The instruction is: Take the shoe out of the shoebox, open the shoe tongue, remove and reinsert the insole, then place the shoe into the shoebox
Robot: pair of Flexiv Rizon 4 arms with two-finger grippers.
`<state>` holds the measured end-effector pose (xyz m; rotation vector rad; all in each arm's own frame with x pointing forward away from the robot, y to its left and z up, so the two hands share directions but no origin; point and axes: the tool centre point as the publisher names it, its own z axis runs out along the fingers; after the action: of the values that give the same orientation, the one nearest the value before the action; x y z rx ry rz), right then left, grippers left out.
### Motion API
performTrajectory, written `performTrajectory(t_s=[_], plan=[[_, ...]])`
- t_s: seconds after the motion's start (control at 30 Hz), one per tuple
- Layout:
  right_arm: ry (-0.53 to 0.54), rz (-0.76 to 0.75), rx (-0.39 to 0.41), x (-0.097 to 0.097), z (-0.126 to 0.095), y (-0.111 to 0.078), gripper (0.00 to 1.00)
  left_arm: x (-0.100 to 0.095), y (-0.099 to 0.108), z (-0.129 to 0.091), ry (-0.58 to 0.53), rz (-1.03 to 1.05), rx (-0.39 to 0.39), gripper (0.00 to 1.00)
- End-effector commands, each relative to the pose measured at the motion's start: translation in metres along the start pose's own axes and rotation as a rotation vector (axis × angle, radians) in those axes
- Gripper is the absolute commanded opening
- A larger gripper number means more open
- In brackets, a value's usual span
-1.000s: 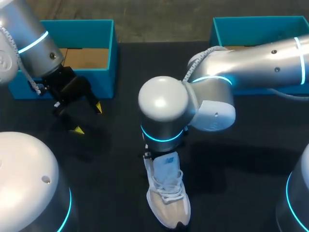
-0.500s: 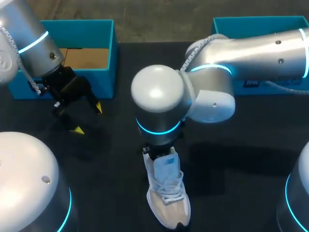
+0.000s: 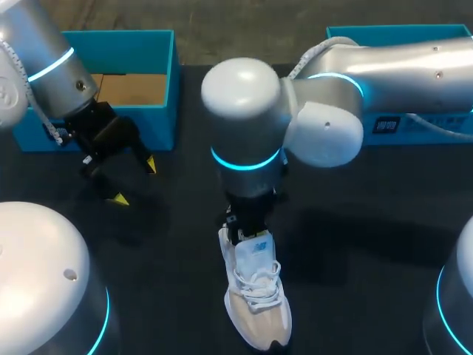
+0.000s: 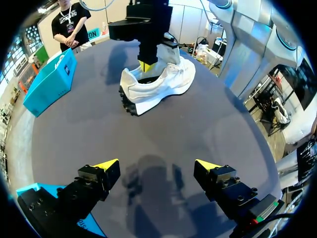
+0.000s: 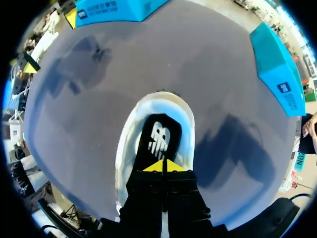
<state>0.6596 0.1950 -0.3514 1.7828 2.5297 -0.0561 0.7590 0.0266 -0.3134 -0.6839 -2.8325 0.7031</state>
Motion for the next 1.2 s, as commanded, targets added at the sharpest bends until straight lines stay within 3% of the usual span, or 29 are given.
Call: performTrajectory(t_s=[0.03, 0.07, 0.1, 0.23, 0.33, 0.37, 0.43, 0.57, 0.63, 0.7, 0.77, 1.2], plan=[[0.072, 0.003, 0.041, -0.007, 0.005, 0.002, 0.00, 0.001, 0.000, 0.000, 0.000, 0.000, -0.003, 1.00], [0.077, 0.002, 0.043, -0.006, 0.005, 0.001, 0.00, 0.001, 0.000, 0.000, 0.000, 0.000, -0.003, 1.00], [0.077, 0.010, 0.054, -0.005, 0.004, 0.000, 0.06, 0.001, 0.000, 0.000, 0.000, 0.000, -0.003, 1.00], [0.079, 0.012, 0.071, 0.001, 0.001, -0.006, 0.09, 0.001, 0.000, 0.000, 0.000, 0.000, -0.003, 1.00], [0.083, 0.013, 0.082, 0.007, 0.002, -0.009, 0.22, 0.001, 0.000, 0.000, 0.000, 0.000, -0.003, 1.00], [0.083, 0.016, 0.090, 0.009, 0.002, -0.010, 0.32, 0.001, 0.000, 0.000, 0.000, 0.000, -0.003, 1.00], [0.084, 0.018, 0.100, 0.011, 0.003, -0.012, 0.43, 0.001, 0.000, 0.000, 0.000, 0.000, -0.003, 1.00], [0.081, 0.030, 0.110, 0.015, 0.003, -0.015, 0.50, 0.001, 0.000, 0.000, 0.000, 0.000, -0.003, 1.00], [0.079, 0.034, 0.123, 0.017, 0.003, -0.015, 0.64, 0.001, 0.000, 0.000, 0.000, 0.000, -0.003, 1.00], [0.078, 0.030, 0.132, 0.019, 0.002, -0.015, 0.89, 0.001, 0.000, 0.000, 0.000, 0.000, -0.003, 1.00], [0.082, 0.031, 0.129, 0.020, 0.002, -0.016, 1.00, 0.001, 0.000, 0.000, 0.000, 0.000, -0.003, 1.00], [0.079, 0.068, 0.138, 0.028, -0.001, -0.028, 1.00, 0.001, 0.000, 0.000, 0.000, 0.000, -0.003, 1.00]])
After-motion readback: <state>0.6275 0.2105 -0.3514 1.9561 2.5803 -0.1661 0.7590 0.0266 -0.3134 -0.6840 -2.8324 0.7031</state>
